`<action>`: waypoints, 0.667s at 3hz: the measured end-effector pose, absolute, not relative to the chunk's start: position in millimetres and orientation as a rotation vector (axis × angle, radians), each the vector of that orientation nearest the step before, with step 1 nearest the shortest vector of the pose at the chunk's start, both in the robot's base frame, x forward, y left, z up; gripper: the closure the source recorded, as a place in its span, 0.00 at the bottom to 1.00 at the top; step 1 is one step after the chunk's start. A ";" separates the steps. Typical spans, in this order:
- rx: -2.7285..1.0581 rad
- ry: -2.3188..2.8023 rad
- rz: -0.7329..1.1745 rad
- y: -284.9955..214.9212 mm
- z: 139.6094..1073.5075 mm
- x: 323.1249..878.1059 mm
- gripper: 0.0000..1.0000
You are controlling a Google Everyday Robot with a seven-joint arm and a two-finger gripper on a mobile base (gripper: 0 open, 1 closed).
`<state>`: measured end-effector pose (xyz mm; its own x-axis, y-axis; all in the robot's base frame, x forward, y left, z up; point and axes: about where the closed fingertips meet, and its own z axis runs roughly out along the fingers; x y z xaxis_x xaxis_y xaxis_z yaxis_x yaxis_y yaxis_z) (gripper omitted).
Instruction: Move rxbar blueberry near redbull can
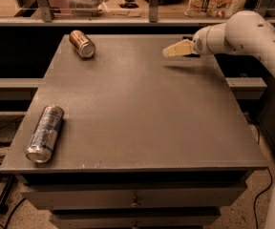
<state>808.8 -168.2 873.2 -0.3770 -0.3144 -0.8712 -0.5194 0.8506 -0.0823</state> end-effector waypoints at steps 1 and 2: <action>-0.510 1.990 0.306 -175.9 863.1 827.9 0.00; -0.418 2.002 0.350 -186.0 850.1 843.9 0.00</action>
Offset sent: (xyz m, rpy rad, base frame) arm 0.0464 -0.0306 -0.0263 0.2082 0.0311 -0.1355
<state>843.9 -186.0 850.1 -0.4230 -0.1408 -0.8951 -0.4363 0.8975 0.0650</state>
